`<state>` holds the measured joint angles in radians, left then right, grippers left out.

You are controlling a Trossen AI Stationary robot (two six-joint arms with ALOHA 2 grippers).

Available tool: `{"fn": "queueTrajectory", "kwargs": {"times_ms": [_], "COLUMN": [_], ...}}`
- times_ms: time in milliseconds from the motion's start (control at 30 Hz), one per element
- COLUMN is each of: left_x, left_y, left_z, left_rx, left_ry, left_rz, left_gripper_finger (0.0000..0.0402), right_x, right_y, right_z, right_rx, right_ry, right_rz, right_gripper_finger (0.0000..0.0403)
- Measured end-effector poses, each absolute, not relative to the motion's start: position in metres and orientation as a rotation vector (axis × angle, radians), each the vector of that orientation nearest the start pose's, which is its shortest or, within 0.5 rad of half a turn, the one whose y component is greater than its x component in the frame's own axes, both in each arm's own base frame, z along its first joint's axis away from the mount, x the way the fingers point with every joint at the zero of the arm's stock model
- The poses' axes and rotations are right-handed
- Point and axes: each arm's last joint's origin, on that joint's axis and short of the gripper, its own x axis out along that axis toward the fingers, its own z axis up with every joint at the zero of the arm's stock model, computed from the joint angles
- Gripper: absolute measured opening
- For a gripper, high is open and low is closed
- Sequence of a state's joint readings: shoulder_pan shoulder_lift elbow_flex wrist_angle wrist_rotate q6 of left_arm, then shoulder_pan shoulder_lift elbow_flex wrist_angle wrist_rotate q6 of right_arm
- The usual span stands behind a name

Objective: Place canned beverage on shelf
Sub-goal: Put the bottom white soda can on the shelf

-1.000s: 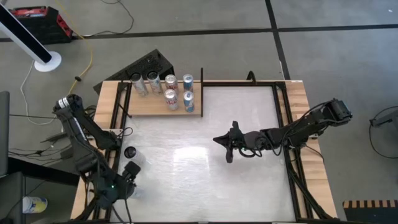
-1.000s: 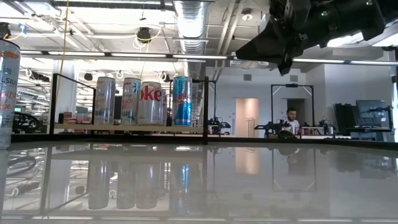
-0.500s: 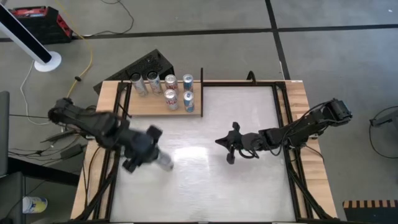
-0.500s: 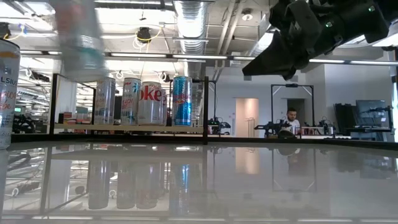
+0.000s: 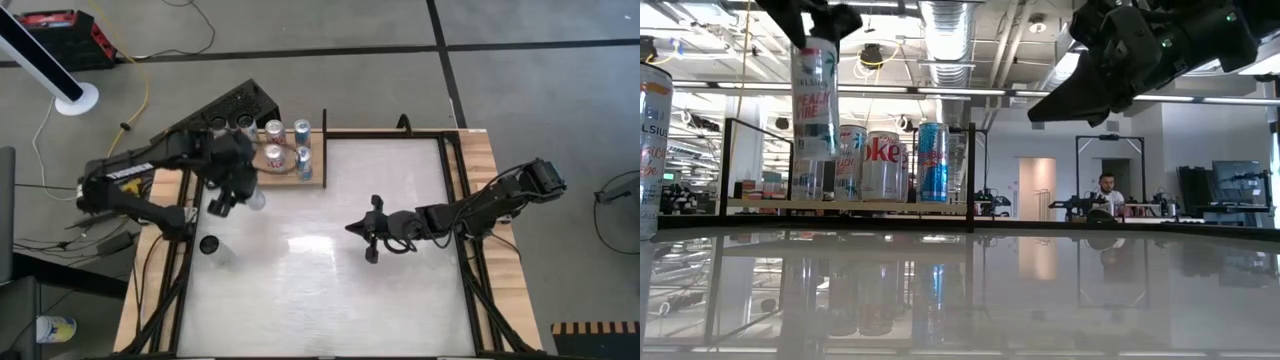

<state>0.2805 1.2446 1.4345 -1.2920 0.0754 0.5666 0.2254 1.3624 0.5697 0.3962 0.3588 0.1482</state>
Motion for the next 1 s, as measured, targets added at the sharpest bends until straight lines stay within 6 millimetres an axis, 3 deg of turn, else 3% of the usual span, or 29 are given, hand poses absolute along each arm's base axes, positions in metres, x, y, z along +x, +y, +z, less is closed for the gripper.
{"fn": "queueTrajectory", "kwargs": {"times_ms": [433,667,1000], "left_x": [0.166,0.157,0.167], "left_y": [0.126,0.144,0.164], "left_z": [0.372,0.365,0.35], "left_rx": [0.236,0.21,0.146], "left_ry": [1.1,1.085,1.09], "left_rz": [0.04,0.059,0.012], "left_gripper_finger": [0.0234,0.0234,0.0234], "right_x": [0.266,0.269,0.267], "right_y": [0.035,0.01,-0.027], "right_z": [0.192,0.192,0.197], "right_rx": [-0.04,-0.045,-0.011], "right_ry": [0.385,0.395,0.372], "right_rz": [-0.12,-0.064,-0.057], "right_gripper_finger": [0.0027,0.0027,0.0027]}}
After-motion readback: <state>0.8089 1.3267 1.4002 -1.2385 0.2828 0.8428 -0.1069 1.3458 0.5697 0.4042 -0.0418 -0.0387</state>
